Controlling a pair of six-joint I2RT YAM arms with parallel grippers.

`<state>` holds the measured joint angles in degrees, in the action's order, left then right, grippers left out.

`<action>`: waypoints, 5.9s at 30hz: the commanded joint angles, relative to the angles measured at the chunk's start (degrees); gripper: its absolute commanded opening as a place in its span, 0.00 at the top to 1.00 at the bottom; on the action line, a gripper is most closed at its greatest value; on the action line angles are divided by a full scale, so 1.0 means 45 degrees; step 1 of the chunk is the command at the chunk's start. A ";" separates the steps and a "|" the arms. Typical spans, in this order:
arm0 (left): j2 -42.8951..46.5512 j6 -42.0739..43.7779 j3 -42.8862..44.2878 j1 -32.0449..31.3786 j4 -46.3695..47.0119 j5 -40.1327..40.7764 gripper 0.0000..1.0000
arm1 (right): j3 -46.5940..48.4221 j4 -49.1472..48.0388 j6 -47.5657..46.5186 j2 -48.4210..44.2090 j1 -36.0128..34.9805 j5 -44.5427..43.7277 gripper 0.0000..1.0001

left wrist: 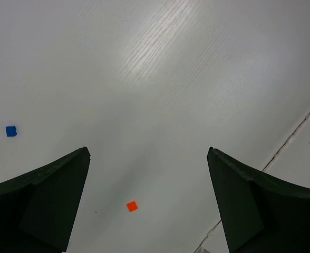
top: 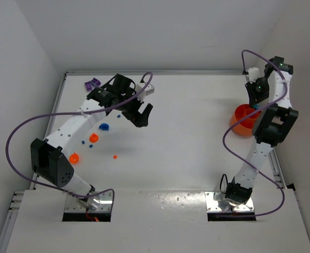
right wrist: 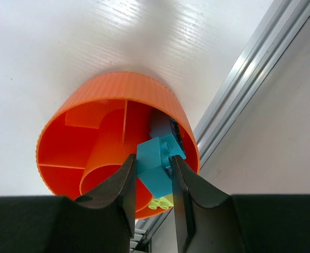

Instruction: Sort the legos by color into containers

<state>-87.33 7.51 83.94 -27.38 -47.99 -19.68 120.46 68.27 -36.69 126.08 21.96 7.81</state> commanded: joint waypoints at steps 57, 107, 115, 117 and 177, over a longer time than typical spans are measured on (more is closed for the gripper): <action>-0.3247 0.0112 0.2810 0.8955 0.2182 0.2108 0.09 | -0.5754 -0.0581 0.3913 -0.7569 -0.1695 0.5764 0.19; -1.4111 0.0519 1.1408 0.7392 0.6641 0.2598 0.09 | -0.5539 -0.0679 0.4696 -0.4171 -0.2164 0.5139 0.24; -1.1417 0.1398 0.7990 0.6984 0.6388 0.1310 0.27 | -0.5168 -0.0679 0.4696 -0.4053 -0.2164 0.5490 0.26; -1.0460 0.1398 0.6897 0.6982 0.6250 0.0977 0.29 | -0.5032 -0.0562 0.4696 -0.4227 -0.2164 0.5626 0.26; -1.3136 0.0927 1.0491 0.7451 0.4764 0.0959 0.68 | -0.5598 0.0005 0.4168 -0.4503 -0.2632 0.6152 0.28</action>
<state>-149.14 10.50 132.46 5.72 -28.45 -12.58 94.08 69.08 -18.00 105.25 10.96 34.09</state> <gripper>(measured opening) 0.386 0.721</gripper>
